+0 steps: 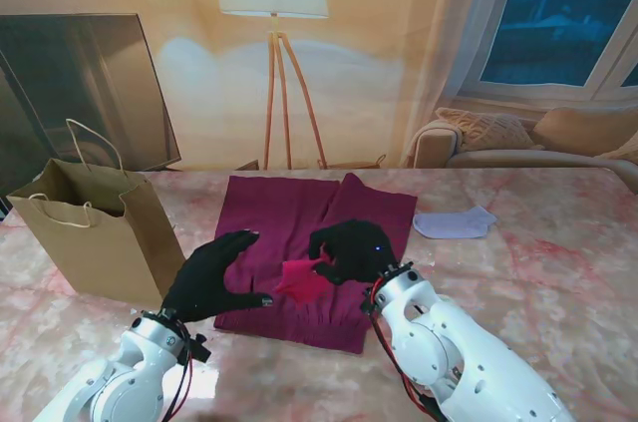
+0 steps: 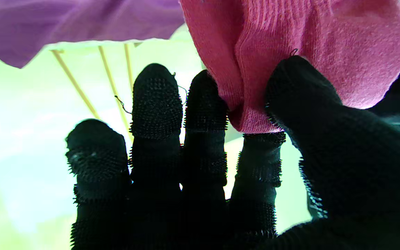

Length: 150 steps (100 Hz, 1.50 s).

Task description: Fold the socks and the shorts into the kraft paper bag

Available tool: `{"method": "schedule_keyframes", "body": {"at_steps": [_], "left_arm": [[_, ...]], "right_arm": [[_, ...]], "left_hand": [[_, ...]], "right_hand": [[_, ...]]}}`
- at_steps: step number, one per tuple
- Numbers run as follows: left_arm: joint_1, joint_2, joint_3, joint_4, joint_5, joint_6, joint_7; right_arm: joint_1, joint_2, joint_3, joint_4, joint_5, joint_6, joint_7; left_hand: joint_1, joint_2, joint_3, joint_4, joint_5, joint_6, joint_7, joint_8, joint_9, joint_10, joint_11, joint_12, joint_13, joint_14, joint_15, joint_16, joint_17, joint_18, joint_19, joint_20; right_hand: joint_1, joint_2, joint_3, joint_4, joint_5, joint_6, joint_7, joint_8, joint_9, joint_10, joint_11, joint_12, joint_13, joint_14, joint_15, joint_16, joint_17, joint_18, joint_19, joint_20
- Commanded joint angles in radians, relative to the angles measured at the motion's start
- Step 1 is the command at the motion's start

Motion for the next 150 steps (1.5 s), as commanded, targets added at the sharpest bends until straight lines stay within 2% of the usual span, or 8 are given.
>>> {"method": "schedule_keyframes", "body": {"at_steps": [1, 37, 41, 65, 88, 109, 121, 150], "left_arm": [[0.004, 0.003, 0.0, 0.008, 0.003, -0.002, 0.008], [-0.013, -0.013, 0.016, 0.046, -0.011, -0.032, 0.088], [-0.018, -0.014, 0.02, 0.053, -0.007, -0.038, 0.099], [-0.043, -0.031, 0.055, 0.09, -0.045, -0.084, 0.163], [-0.044, -0.043, 0.059, 0.083, -0.063, -0.085, 0.207], [-0.026, -0.039, 0.028, 0.031, -0.038, -0.053, 0.201], [-0.011, -0.03, -0.004, -0.011, -0.032, -0.033, 0.152], [0.009, -0.012, -0.085, -0.128, -0.023, 0.021, 0.032]], "right_arm": [[0.002, -0.029, -0.02, -0.015, 0.006, -0.002, -0.011], [0.01, -0.052, -0.082, -0.037, 0.044, -0.017, -0.06], [0.01, -0.054, -0.085, -0.037, 0.048, -0.017, -0.064], [0.012, -0.065, -0.103, -0.028, 0.068, -0.019, -0.091], [0.009, -0.071, -0.109, -0.021, 0.08, -0.026, -0.108], [-0.008, -0.067, -0.086, -0.028, 0.067, -0.027, -0.119], [-0.027, -0.059, -0.057, -0.043, 0.058, -0.027, -0.105], [-0.068, -0.036, 0.032, -0.049, 0.022, -0.035, -0.07]], "left_hand": [[0.03, -0.048, -0.007, 0.0, -0.016, 0.017, 0.0, 0.014, -0.014, 0.036, -0.009, 0.012, -0.004, 0.004, -0.012, 0.007, 0.005, -0.002, -0.012, 0.015], [0.043, -0.073, 0.038, -0.001, 0.086, -0.059, 0.09, 0.111, 0.122, -0.004, 0.035, 0.057, 0.118, 0.003, 0.036, 0.056, 0.046, 0.034, 0.084, 0.104], [-0.109, -0.149, 0.397, -0.049, 0.11, -0.082, 0.113, 0.151, 0.161, -0.016, 0.052, 0.075, 0.155, 0.002, 0.05, 0.074, 0.058, 0.043, 0.101, 0.135], [-0.035, -0.089, 0.665, -0.022, 0.269, -0.292, 0.429, 0.346, 0.446, -0.112, 0.161, 0.194, 0.321, 0.021, 0.181, 0.249, 0.056, 0.116, 0.238, 0.304], [0.229, -0.055, 0.667, -0.078, 0.417, -0.409, 0.747, 0.26, 0.785, -0.11, 0.148, 0.45, 0.49, 0.033, 0.322, 0.361, 0.091, 0.124, 0.347, 0.39], [0.26, -0.028, 0.624, -0.09, 0.419, -0.395, 0.762, 0.29, 0.836, -0.083, 0.216, 0.502, 0.544, 0.031, 0.383, 0.398, 0.113, 0.128, 0.388, 0.391], [0.265, -0.026, 0.62, -0.087, 0.42, -0.394, 0.754, 0.327, 0.838, -0.076, 0.242, 0.533, 0.551, 0.038, 0.399, 0.411, 0.115, 0.126, 0.395, 0.379], [0.261, -0.025, 0.623, -0.084, 0.417, -0.395, 0.739, 0.365, 0.839, -0.08, 0.251, 0.558, 0.553, 0.035, 0.4, 0.413, 0.124, 0.1, 0.396, 0.366]], "right_hand": [[0.038, -0.014, 0.036, -0.002, 0.035, -0.001, 0.064, -0.005, 0.044, 0.024, 0.017, 0.002, 0.034, 0.022, 0.028, 0.026, 0.008, 0.008, 0.063, -0.022], [0.038, -0.014, 0.036, -0.002, 0.035, -0.004, 0.064, -0.002, 0.042, 0.023, 0.019, 0.006, 0.034, 0.022, 0.028, 0.026, 0.003, 0.007, 0.061, -0.027], [0.038, -0.014, 0.036, -0.002, 0.036, -0.003, 0.065, -0.001, 0.042, 0.023, 0.019, 0.006, 0.034, 0.022, 0.028, 0.026, 0.003, 0.007, 0.062, -0.027], [0.037, -0.012, 0.035, -0.002, 0.033, -0.005, 0.063, 0.0, 0.038, 0.022, 0.019, 0.008, 0.03, 0.022, 0.027, 0.027, -0.003, 0.008, 0.061, -0.028], [0.036, 0.005, 0.029, 0.002, 0.013, -0.024, 0.057, 0.013, -0.005, 0.001, 0.012, 0.023, -0.024, 0.018, 0.001, 0.025, -0.058, 0.011, 0.024, -0.037], [-0.037, 0.054, -0.006, 0.013, -0.126, 0.049, -0.118, -0.021, -0.199, -0.01, -0.066, -0.037, -0.194, 0.002, -0.18, -0.039, -0.232, -0.013, -0.197, -0.095], [-0.12, 0.12, -0.004, 0.175, -0.165, 0.111, -0.326, 0.096, -0.294, -0.008, -0.117, -0.098, -0.282, -0.006, -0.286, -0.1, -0.327, -0.035, -0.346, -0.12], [-0.225, 0.208, -0.107, 0.182, -0.365, 0.153, -0.441, 0.063, -0.47, -0.014, -0.246, -0.165, -0.441, -0.037, -0.467, -0.242, -0.468, -0.112, -0.545, -0.205]]}}
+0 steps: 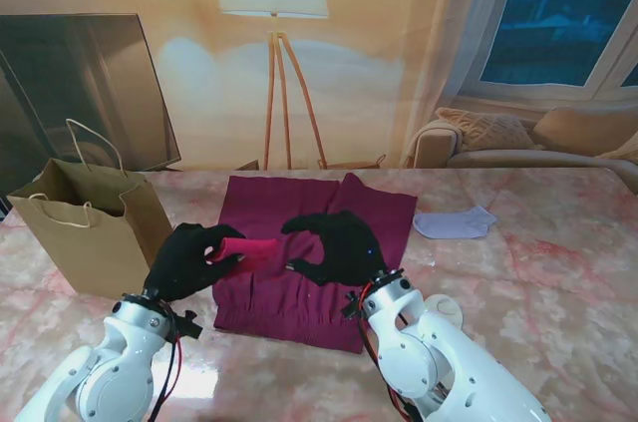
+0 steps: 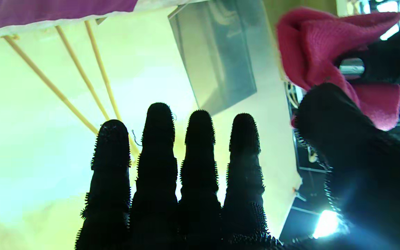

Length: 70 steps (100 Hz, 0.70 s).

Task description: Fold the socks and the shorts into the kraft paper bag

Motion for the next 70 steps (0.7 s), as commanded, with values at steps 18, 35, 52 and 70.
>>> {"method": "schedule_keyframes", "body": {"at_steps": [18, 35, 52, 70], "left_arm": [[0.005, 0.022, -0.084, -0.125, 0.032, 0.067, -0.078], [-0.001, 0.032, -0.166, -0.214, 0.052, 0.122, -0.163], [-0.014, 0.047, -0.268, -0.297, 0.089, 0.17, -0.276], [-0.052, 0.061, -0.358, -0.293, 0.137, 0.194, -0.358]], "right_arm": [[-0.03, 0.025, 0.063, 0.032, -0.006, -0.017, 0.036], [-0.033, 0.028, 0.086, 0.066, 0.004, -0.021, 0.052], [-0.03, 0.026, 0.09, 0.089, 0.015, -0.015, 0.047], [-0.026, 0.024, 0.08, 0.108, 0.018, -0.016, 0.038]], "left_hand": [[0.049, 0.05, -0.007, -0.025, 0.034, -0.035, 0.021, 0.074, 0.039, -0.002, 0.013, 0.019, 0.006, -0.007, -0.011, -0.014, 0.011, -0.071, -0.012, -0.045], [0.056, 0.061, -0.027, -0.027, 0.024, -0.062, 0.023, 0.089, 0.032, -0.011, 0.009, 0.02, 0.007, -0.006, -0.014, -0.021, 0.018, -0.062, -0.005, -0.051], [0.061, 0.071, -0.047, -0.028, 0.021, -0.08, 0.02, 0.094, 0.027, -0.018, 0.002, 0.015, 0.006, -0.009, -0.018, -0.025, 0.021, -0.052, 0.001, -0.053], [0.082, 0.086, -0.096, -0.029, 0.019, -0.11, 0.017, 0.108, 0.02, -0.03, -0.009, 0.006, 0.025, -0.007, -0.006, -0.022, 0.053, -0.017, 0.055, -0.028]], "right_hand": [[-0.035, 0.045, -0.031, 0.062, -0.04, 0.007, -0.011, -0.022, -0.031, -0.014, -0.035, -0.021, -0.046, -0.035, -0.044, -0.074, -0.018, -0.098, -0.077, -0.083], [-0.032, 0.056, -0.034, 0.066, -0.038, 0.01, -0.008, -0.028, -0.032, -0.01, -0.039, -0.022, -0.059, -0.048, -0.054, -0.096, -0.008, -0.126, -0.105, -0.128], [-0.033, 0.059, -0.036, 0.068, -0.037, 0.008, -0.007, -0.031, -0.034, -0.01, -0.044, -0.024, -0.064, -0.045, -0.055, -0.107, -0.012, -0.121, -0.109, -0.149], [-0.034, 0.063, -0.038, 0.069, -0.042, 0.004, -0.007, -0.034, -0.035, -0.011, -0.043, -0.023, -0.069, -0.043, -0.05, -0.11, -0.019, -0.118, -0.103, -0.159]]}}
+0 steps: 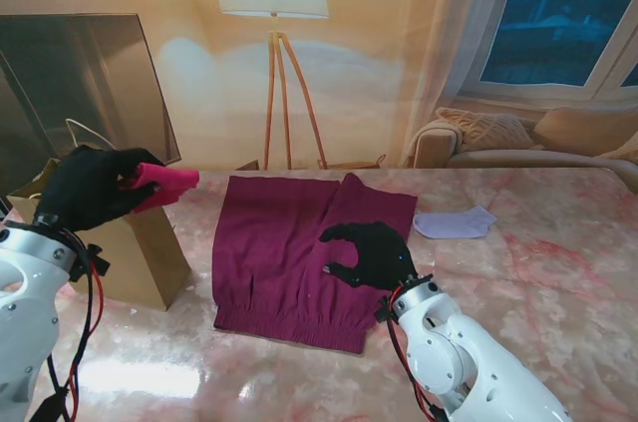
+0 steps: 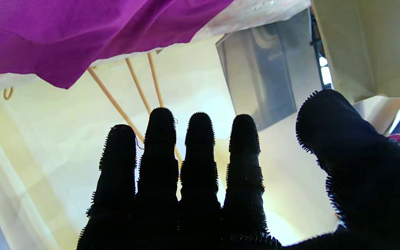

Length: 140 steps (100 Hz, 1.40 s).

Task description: Fold the socks and the shorts into the kraft paper bag

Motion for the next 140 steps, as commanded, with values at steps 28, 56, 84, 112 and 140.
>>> {"method": "schedule_keyframes", "body": {"at_steps": [28, 56, 84, 112, 140], "left_arm": [[-0.074, 0.032, -0.123, 0.081, 0.068, 0.053, -0.096], [-0.131, 0.044, -0.115, 0.181, 0.158, 0.042, -0.115], [-0.154, 0.053, -0.099, 0.232, 0.216, 0.028, -0.149], [-0.142, 0.057, -0.108, 0.247, 0.243, 0.027, -0.172], [-0.131, 0.058, -0.125, 0.225, 0.264, 0.014, -0.184]], "right_arm": [[0.004, -0.003, -0.017, 0.029, 0.007, 0.006, -0.011], [0.014, -0.006, -0.028, 0.058, 0.03, 0.008, -0.007], [0.014, -0.007, -0.027, 0.066, 0.037, 0.009, -0.006], [0.015, -0.007, -0.033, 0.07, 0.043, 0.011, 0.001], [0.019, -0.008, -0.039, 0.069, 0.04, 0.014, -0.003]], "left_hand": [[0.072, 0.047, -0.019, -0.022, 0.031, -0.088, 0.045, 0.054, 0.021, -0.025, -0.02, -0.008, 0.022, -0.002, -0.003, 0.001, 0.001, 0.037, 0.035, 0.024], [0.07, 0.034, -0.01, -0.019, 0.038, -0.103, 0.046, 0.026, 0.026, -0.041, -0.042, -0.02, 0.017, -0.005, -0.01, -0.002, -0.006, 0.053, 0.051, 0.036], [0.059, 0.011, 0.006, -0.018, 0.054, -0.068, 0.047, -0.073, 0.035, -0.054, -0.088, -0.054, 0.011, -0.015, -0.025, -0.014, -0.012, 0.052, 0.038, 0.032], [-0.098, -0.05, 0.18, -0.032, -0.057, 0.124, -0.212, -0.187, -0.235, -0.002, -0.082, -0.368, -0.087, -0.042, -0.133, -0.089, -0.029, 0.034, 0.008, 0.022], [-0.262, -0.111, 0.211, -0.007, -0.212, 0.258, -0.477, -0.313, -0.52, 0.029, -0.156, -0.472, -0.275, -0.047, -0.263, -0.196, -0.086, 0.005, -0.081, 0.002]], "right_hand": [[-0.021, 0.021, -0.03, 0.048, -0.04, 0.002, -0.007, -0.018, -0.029, -0.012, -0.018, -0.011, -0.042, -0.026, -0.024, -0.032, -0.014, -0.04, -0.008, -0.04], [-0.028, 0.035, -0.04, 0.051, -0.039, -0.003, -0.009, -0.019, -0.03, -0.009, -0.02, -0.012, -0.045, -0.022, -0.023, -0.031, -0.02, -0.035, -0.004, -0.044], [-0.035, 0.058, -0.049, 0.055, -0.04, -0.007, -0.01, -0.019, -0.034, -0.009, -0.022, -0.013, -0.046, -0.019, -0.021, -0.027, -0.025, -0.028, 0.0, -0.043], [-0.035, 0.065, -0.057, 0.06, -0.048, -0.008, -0.016, -0.02, -0.039, -0.01, -0.028, -0.016, -0.056, -0.015, -0.024, -0.024, -0.037, -0.015, 0.001, -0.041], [-0.036, 0.068, -0.061, 0.061, -0.052, -0.01, -0.017, -0.019, -0.045, -0.01, -0.028, -0.015, -0.06, -0.014, -0.026, -0.021, -0.041, -0.011, 0.001, -0.036]]}}
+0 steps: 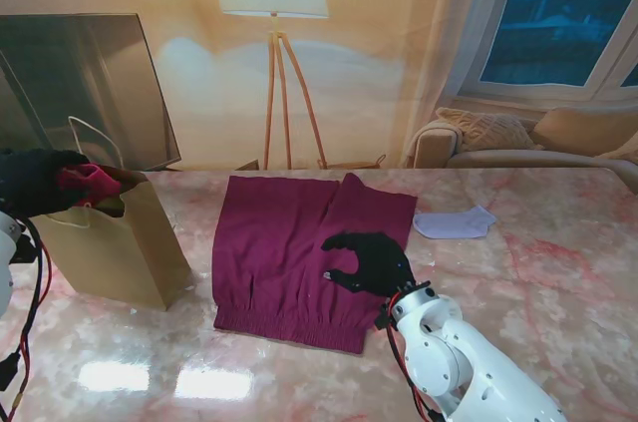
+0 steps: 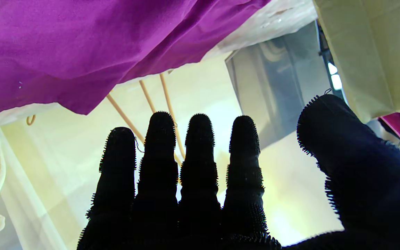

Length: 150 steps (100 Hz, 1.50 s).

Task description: Fold the socks and the shorts into the kraft paper bag

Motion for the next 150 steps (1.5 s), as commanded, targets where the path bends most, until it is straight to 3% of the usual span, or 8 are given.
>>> {"method": "schedule_keyframes", "body": {"at_steps": [1, 46, 77, 106, 117, 121, 133, 150], "left_arm": [[0.002, 0.005, -0.004, -0.014, 0.008, -0.006, -0.002], [-0.004, 0.013, -0.016, -0.036, -0.011, 0.026, -0.091], [0.006, 0.015, -0.02, -0.028, -0.047, 0.035, -0.104], [0.018, -0.001, -0.004, -0.085, -0.133, 0.045, -0.012], [0.028, -0.009, 0.018, -0.127, -0.157, 0.04, 0.028], [0.032, -0.012, 0.028, -0.142, -0.168, 0.039, 0.04], [0.049, -0.02, 0.069, -0.175, -0.19, 0.034, 0.079], [0.083, -0.03, 0.145, -0.194, -0.215, 0.018, 0.144]], "right_arm": [[-0.003, -0.005, -0.005, -0.003, -0.004, 0.001, -0.003], [-0.005, -0.004, -0.001, -0.004, -0.008, 0.002, -0.002], [-0.002, -0.005, -0.006, 0.002, 0.001, 0.004, 0.002], [-0.012, 0.003, 0.025, -0.035, -0.025, 0.011, 0.015], [-0.021, 0.009, 0.052, -0.06, -0.044, 0.016, 0.028], [-0.025, 0.011, 0.064, -0.068, -0.05, 0.018, 0.033], [-0.036, 0.019, 0.105, -0.09, -0.078, 0.026, 0.051], [-0.04, 0.029, 0.172, -0.103, -0.107, 0.051, 0.083]], "left_hand": [[-0.031, -0.044, -0.004, -0.007, -0.035, 0.033, -0.035, -0.021, -0.049, 0.025, -0.023, -0.015, -0.042, -0.006, -0.031, -0.014, -0.017, -0.004, -0.013, -0.009], [-0.277, -0.042, 0.116, -0.063, -0.088, 0.063, -0.123, -0.056, -0.155, 0.036, -0.042, -0.05, -0.128, -0.014, -0.086, -0.076, -0.077, 0.003, -0.152, -0.059], [-0.265, 0.095, -0.062, -0.041, -0.078, 0.027, -0.136, -0.045, -0.203, 0.036, -0.063, -0.082, -0.173, -0.016, -0.117, -0.115, -0.106, -0.002, -0.26, -0.084], [-0.199, 0.237, -0.278, -0.007, -0.084, 0.036, -0.142, -0.044, -0.225, 0.032, -0.061, -0.085, -0.2, -0.026, -0.124, -0.137, -0.095, -0.118, -0.349, -0.255], [-0.15, 0.34, -0.452, 0.021, -0.086, 0.04, -0.15, -0.043, -0.23, 0.035, -0.066, -0.089, -0.208, -0.023, -0.125, -0.144, -0.094, -0.131, -0.328, -0.288], [-0.061, 0.423, -0.653, 0.044, -0.084, 0.042, -0.159, -0.041, -0.231, 0.038, -0.068, -0.09, -0.211, -0.018, -0.124, -0.148, -0.088, -0.134, -0.312, -0.295], [-0.011, 0.479, -0.735, 0.089, -0.076, 0.04, -0.163, -0.036, -0.228, 0.043, -0.082, -0.094, -0.214, -0.013, -0.128, -0.15, -0.079, -0.142, -0.294, -0.296], [-0.003, 0.499, -0.751, 0.092, -0.074, 0.043, -0.166, -0.035, -0.231, 0.049, -0.085, -0.094, -0.219, -0.008, -0.131, -0.152, -0.079, -0.146, -0.298, -0.302]], "right_hand": [[-0.035, 0.015, -0.011, 0.042, -0.038, -0.01, -0.017, -0.002, -0.035, -0.01, -0.015, -0.015, -0.019, -0.014, -0.025, -0.011, -0.016, -0.012, 0.001, -0.022], [-0.042, 0.031, -0.017, 0.045, -0.034, -0.012, -0.018, -0.001, -0.035, -0.01, -0.015, -0.015, -0.021, -0.013, -0.025, -0.008, -0.018, -0.01, -0.001, -0.016], [-0.052, 0.056, -0.028, 0.051, -0.03, -0.009, -0.019, 0.002, -0.04, -0.009, -0.016, -0.016, -0.025, -0.01, -0.025, -0.004, -0.021, -0.01, -0.001, -0.011], [-0.052, 0.063, -0.028, 0.054, -0.031, -0.007, -0.021, 0.003, -0.041, -0.008, -0.016, -0.016, -0.023, -0.011, -0.025, -0.004, -0.019, -0.011, -0.003, -0.01], [-0.054, 0.066, -0.028, 0.054, -0.029, -0.007, -0.021, 0.003, -0.039, -0.009, -0.016, -0.016, -0.022, -0.012, -0.025, -0.004, -0.018, -0.013, -0.004, -0.011], [-0.052, 0.066, -0.026, 0.055, -0.029, -0.007, -0.022, 0.003, -0.04, -0.007, -0.017, -0.016, -0.022, -0.012, -0.026, -0.004, -0.018, -0.013, -0.005, -0.011], [-0.054, 0.073, -0.026, 0.056, -0.028, -0.007, -0.022, 0.004, -0.038, -0.009, -0.018, -0.017, -0.019, -0.014, -0.026, -0.005, -0.015, -0.014, -0.005, -0.012], [-0.055, 0.083, -0.023, 0.057, -0.029, -0.005, -0.022, 0.005, -0.038, -0.008, -0.02, -0.018, -0.017, -0.015, -0.026, -0.006, -0.011, -0.015, -0.004, -0.012]]}}
